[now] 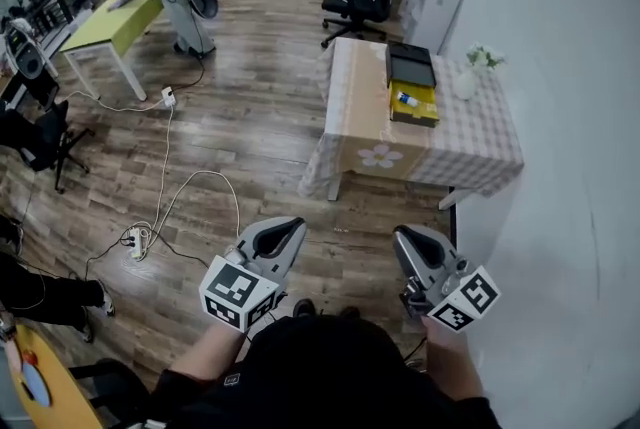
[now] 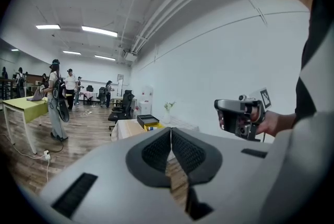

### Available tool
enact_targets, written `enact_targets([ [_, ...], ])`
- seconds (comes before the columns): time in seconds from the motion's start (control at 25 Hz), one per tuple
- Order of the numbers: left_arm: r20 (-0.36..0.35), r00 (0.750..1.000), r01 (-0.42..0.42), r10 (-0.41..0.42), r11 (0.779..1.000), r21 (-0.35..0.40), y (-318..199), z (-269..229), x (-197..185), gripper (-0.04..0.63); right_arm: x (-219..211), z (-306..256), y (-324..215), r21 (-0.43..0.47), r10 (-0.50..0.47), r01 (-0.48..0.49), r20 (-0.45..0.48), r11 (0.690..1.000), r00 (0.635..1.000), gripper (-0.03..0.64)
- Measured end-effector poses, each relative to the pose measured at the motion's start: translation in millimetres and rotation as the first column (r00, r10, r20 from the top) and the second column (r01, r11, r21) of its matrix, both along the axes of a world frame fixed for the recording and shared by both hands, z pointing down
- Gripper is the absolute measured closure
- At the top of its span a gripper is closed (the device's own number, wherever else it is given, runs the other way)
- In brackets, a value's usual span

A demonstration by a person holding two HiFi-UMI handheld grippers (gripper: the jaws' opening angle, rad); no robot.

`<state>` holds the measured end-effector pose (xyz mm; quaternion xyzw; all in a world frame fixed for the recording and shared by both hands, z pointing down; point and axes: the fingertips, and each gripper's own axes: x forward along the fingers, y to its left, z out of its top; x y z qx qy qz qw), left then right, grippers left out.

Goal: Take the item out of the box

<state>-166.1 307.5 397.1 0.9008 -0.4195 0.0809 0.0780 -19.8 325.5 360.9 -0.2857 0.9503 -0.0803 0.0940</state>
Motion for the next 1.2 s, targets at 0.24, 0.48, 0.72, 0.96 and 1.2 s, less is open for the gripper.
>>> enact_targets([
  [0.24,-0.007,1.000,-0.005,0.005,1.000,-0.014,-11,6,-20,0.580,-30,5,-10,-0.007,-0.021,0.021,-0.017,1.000,1.000,0.578],
  [0.48,-0.015,1.000,-0.003,0.003,1.000,-0.007,-39,10,-16,0.580,-20,15,-34,-0.037,-0.011,0.011,-0.006,0.999,1.000,0.578],
  [0.72,-0.010,1.000,-0.003,0.003,1.000,-0.026,-85,15,9,0.580,5,21,-79,-0.058,-0.013,0.013,0.007,0.998,1.000,0.578],
  [0.96,0.015,1.000,-0.017,0.017,0.999,-0.036,-143,20,52,0.580,46,27,-138,-0.084,-0.011,0.015,0.040,0.996,0.999,0.578],
  [1.2,0.027,0.999,-0.032,0.033,0.999,-0.037,-192,12,96,0.580,90,24,-191,-0.092,-0.005,0.012,0.071,0.996,0.997,0.578],
])
